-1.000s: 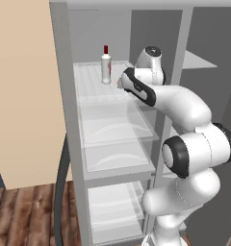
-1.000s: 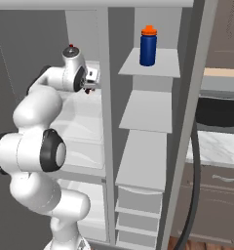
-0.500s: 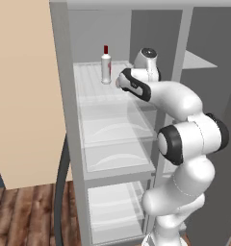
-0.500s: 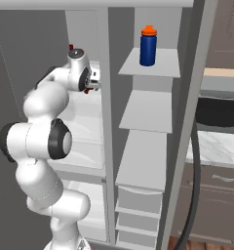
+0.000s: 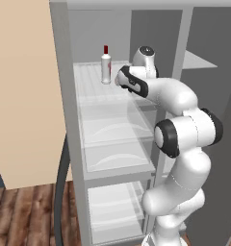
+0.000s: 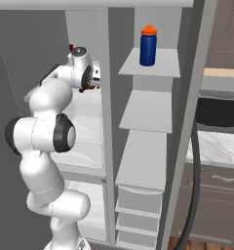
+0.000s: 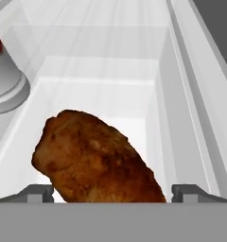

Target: There's a chicken drumstick in the fridge that needs to be moved to the freezer for freezing. Pick up the chicken drumstick from the fridge, place it on any shelf in the freezer, and close the fridge and freezer doors when done.

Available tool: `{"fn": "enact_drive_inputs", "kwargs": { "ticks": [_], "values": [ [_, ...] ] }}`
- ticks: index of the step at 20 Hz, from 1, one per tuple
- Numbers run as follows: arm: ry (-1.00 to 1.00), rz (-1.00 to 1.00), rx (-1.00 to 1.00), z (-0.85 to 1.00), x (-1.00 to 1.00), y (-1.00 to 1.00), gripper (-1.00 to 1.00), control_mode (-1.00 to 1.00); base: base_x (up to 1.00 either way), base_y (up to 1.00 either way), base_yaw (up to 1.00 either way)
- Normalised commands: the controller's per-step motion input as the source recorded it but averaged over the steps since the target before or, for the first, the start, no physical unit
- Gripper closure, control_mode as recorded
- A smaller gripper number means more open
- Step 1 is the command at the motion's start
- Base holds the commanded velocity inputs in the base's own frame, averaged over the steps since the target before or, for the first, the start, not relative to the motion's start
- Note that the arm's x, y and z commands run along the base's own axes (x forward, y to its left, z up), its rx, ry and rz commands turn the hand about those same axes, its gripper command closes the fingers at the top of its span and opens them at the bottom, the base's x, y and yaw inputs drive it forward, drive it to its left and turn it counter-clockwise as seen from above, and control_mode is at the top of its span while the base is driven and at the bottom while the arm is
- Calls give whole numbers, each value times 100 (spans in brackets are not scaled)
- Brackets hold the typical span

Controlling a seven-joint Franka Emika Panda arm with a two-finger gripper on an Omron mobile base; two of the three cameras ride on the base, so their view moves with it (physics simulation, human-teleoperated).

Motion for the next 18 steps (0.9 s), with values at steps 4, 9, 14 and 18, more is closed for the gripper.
{"fn": "enact_drive_inputs", "kwargs": {
  "ticks": [4,9,14,18],
  "values": [
    [2,0,-1,-46,-2,0,100,-100,0,0,0],
    [5,0,-3,-54,-20,0,100,-100,0,0,0],
    [1,0,-5,-50,-50,4,100,-100,0,0,0],
    [3,0,-6,-5,-89,29,100,-100,0,0,0]
  ]
}}
